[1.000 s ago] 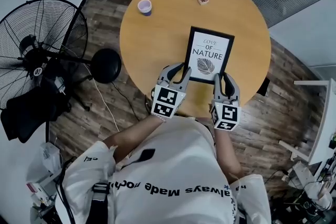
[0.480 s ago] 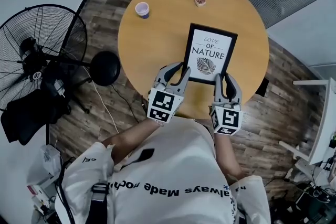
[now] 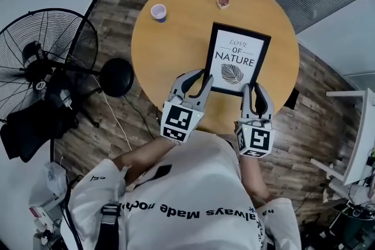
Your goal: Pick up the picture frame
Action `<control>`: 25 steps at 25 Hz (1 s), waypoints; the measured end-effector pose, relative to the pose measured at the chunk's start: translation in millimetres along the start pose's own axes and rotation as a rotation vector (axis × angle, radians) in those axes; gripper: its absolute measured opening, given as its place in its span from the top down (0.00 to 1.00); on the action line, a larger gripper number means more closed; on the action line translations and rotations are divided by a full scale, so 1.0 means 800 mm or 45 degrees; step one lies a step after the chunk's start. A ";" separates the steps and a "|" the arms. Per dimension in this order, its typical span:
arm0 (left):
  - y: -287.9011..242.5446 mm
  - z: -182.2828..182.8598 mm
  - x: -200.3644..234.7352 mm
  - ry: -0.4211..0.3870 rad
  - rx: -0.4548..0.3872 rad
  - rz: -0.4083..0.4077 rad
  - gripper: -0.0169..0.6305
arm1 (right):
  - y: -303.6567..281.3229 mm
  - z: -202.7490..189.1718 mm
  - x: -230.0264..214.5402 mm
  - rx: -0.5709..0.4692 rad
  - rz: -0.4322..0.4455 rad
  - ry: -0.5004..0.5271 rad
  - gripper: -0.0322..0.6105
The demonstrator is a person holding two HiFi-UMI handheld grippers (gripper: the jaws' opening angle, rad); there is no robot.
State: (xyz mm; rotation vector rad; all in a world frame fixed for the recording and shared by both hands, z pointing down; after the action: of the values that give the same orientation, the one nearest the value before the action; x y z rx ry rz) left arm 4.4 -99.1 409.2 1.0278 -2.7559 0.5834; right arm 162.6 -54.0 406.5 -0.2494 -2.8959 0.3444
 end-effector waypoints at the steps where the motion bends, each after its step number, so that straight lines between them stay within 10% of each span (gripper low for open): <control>1: 0.002 0.003 -0.002 -0.002 -0.005 -0.003 0.81 | 0.002 0.003 -0.001 -0.004 -0.001 -0.001 0.79; 25: 0.061 0.070 -0.016 -0.009 -0.195 -0.042 0.81 | 0.044 0.086 0.015 -0.135 -0.010 0.050 0.79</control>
State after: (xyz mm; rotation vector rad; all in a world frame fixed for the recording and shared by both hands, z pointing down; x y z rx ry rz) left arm -17.7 -80.1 339.6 1.0399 -2.7339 0.3581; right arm 140.1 -32.3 335.1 -0.2594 -2.8792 0.1823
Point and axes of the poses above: the fingertips, and each gripper's own axes: y backward along the fingers, x to its left, z out of its top, the point moved 4 cm from there along y, backward along the fingers, and after that the axes turned 10 degrees about y, right-handed, at the moved point
